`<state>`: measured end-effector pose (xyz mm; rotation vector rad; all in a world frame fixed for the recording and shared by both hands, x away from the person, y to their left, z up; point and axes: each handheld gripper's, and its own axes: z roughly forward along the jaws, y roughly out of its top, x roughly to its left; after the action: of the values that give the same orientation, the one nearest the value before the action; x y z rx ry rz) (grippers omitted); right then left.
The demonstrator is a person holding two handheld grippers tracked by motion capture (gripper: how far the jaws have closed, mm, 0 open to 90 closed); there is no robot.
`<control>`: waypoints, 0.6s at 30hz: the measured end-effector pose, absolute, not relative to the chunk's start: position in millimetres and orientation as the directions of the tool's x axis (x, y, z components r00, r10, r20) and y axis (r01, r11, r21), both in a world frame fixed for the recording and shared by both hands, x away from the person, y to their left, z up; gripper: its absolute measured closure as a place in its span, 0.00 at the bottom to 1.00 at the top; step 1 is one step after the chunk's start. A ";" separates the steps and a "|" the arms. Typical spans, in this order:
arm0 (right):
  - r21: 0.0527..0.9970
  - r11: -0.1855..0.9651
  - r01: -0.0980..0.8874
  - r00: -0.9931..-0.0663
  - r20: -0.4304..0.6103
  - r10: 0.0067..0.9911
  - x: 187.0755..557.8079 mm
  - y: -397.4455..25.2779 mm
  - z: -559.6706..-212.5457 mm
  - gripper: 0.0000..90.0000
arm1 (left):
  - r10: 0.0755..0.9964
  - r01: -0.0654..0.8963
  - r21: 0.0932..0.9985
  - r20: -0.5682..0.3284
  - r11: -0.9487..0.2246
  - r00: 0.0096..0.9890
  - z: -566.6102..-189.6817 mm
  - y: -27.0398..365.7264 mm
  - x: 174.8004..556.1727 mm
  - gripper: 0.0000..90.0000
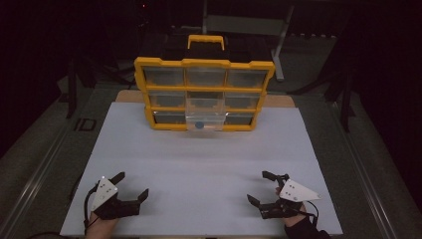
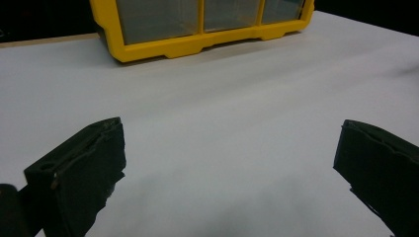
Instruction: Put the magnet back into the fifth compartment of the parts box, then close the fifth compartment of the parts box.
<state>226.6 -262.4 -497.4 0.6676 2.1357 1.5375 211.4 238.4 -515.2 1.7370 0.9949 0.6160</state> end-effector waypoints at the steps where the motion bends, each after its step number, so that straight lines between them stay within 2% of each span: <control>1: 0.953 0.272 0.135 -0.794 -0.060 0.604 226.6 -262.4 -497.3 0.10 | 0.847 0.336 0.928 -0.047 -0.158 0.530 -515.0 238.8 211.3 0.00; 18: 0.952 0.272 0.138 -0.795 -0.057 0.604 226.7 -263.2 -497.3 0.10 | 0.848 0.329 0.932 -0.050 -0.150 0.528 -513.6 238.9 211.0 0.00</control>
<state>226.7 -263.2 -497.3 0.6699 2.1376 1.5377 211.0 238.9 -513.6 1.7214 0.9948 0.6200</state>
